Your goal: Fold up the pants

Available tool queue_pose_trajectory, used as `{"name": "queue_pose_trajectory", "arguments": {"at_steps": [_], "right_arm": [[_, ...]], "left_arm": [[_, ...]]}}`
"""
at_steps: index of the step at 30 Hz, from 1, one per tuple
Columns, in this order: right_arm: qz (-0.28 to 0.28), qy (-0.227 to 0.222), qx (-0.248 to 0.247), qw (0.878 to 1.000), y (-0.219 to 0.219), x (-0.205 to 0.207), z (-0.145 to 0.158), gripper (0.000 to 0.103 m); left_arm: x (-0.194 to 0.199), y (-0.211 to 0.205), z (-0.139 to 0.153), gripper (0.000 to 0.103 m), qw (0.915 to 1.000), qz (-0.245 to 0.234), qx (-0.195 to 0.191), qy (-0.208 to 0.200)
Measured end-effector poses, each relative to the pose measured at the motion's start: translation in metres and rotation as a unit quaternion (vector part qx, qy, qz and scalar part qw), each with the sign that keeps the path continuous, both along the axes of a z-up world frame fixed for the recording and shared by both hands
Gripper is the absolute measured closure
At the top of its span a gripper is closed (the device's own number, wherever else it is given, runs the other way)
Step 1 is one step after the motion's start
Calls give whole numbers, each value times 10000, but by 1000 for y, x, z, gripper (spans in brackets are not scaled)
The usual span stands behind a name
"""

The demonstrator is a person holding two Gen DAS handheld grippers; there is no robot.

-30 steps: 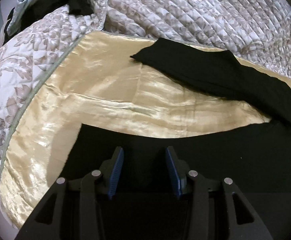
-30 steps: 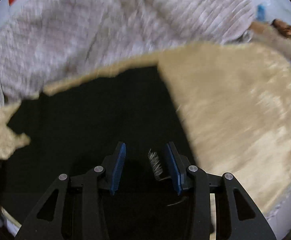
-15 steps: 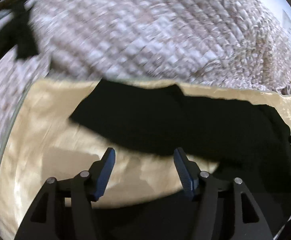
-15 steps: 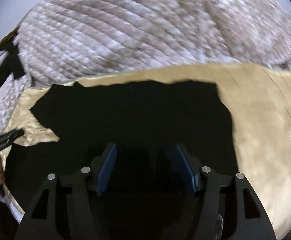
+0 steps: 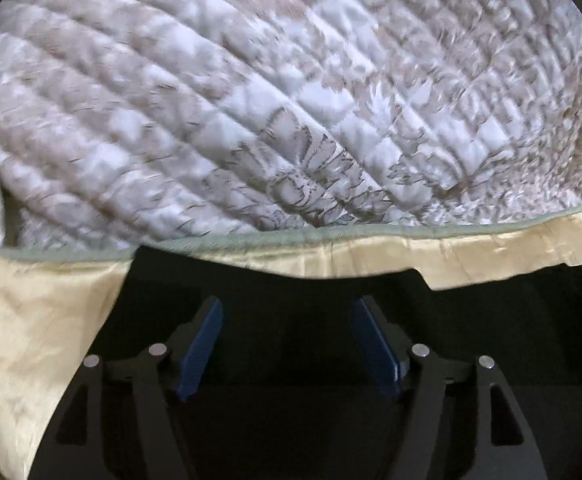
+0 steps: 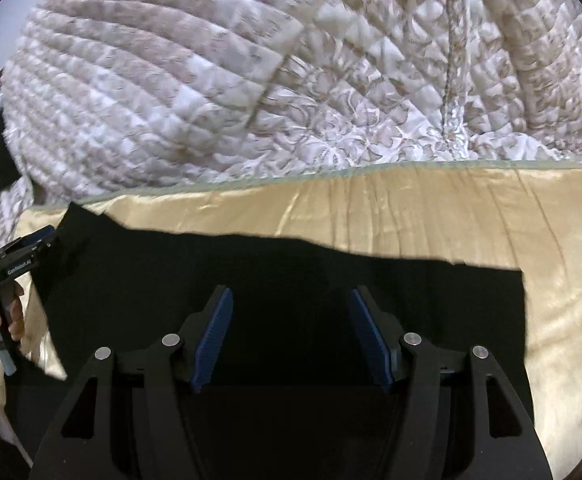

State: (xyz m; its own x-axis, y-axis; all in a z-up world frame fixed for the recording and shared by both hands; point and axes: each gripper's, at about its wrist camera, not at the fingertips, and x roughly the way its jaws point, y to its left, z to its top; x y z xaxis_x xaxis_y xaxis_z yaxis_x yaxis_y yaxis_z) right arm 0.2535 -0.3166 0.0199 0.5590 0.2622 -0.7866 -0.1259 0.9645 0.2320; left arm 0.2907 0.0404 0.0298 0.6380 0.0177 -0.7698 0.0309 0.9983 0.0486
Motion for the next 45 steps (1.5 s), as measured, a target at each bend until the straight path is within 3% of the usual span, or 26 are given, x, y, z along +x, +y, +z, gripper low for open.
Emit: {"name": "queue_pose_trajectory", "arguments": {"at_steps": [3, 7, 8, 9, 10, 11, 12, 13, 14, 17, 22, 27, 31, 37, 45], "right_arm": [[-7, 125, -81, 9999, 2, 21, -13, 42], [43, 134, -382, 9992, 12, 33, -24, 42], [96, 131, -534, 9984, 16, 35, -25, 42], [114, 114, -610, 9980, 18, 35, -26, 44], [153, 91, -639, 9978, 20, 35, -27, 60], [197, 74, -585, 9981, 21, 35, -28, 66], [205, 60, -511, 9985, 21, 35, -27, 81], [212, 47, -479, 9986, 23, 35, -26, 91], [235, 38, -482, 9986, 25, 35, -25, 93], [237, -50, -540, 9982, 28, 31, -20, 94], [162, -573, -336, 9977, 23, 0, 17, 95], [141, -1156, -13, 9932, 19, -66, 60, 95], [58, -1408, 337, 9894, 10, -129, 81, 95], [-81, -1247, 641, 9901, 12, -225, 67, 95], [-492, -95, 1014, 9936, 3, -284, -10, 94]], "left_arm": [[19, -3, -23, 28, 9994, 18, 174, 305], [15, -7, -29, 32, 9993, -31, 355, 68], [12, -9, -30, 50, 9993, -128, 332, 69], [10, -13, -31, 74, 9991, -277, 305, 94], [7, -18, -33, 84, 9985, -388, 367, 97], [4, -26, -35, 93, 9974, -490, 525, 91], [1, -32, -36, 95, 9960, -533, 717, 56], [-1, -35, -35, 96, 9958, -512, 763, 29], [-3, -34, -33, 97, 9966, -441, 695, -6], [-19, -27, -16, 97, 9972, -197, 657, -284], [-73, -11, 35, 97, 9957, -19, 281, -878], [-144, 1, 84, 97, 9889, 83, -78, -1484], [-206, 6, 93, 97, 9846, 163, -294, -1714], [-291, 8, 66, 97, 9885, 282, -539, -1384], [-338, 8, 2, 95, 9957, 571, -677, -277]]}}
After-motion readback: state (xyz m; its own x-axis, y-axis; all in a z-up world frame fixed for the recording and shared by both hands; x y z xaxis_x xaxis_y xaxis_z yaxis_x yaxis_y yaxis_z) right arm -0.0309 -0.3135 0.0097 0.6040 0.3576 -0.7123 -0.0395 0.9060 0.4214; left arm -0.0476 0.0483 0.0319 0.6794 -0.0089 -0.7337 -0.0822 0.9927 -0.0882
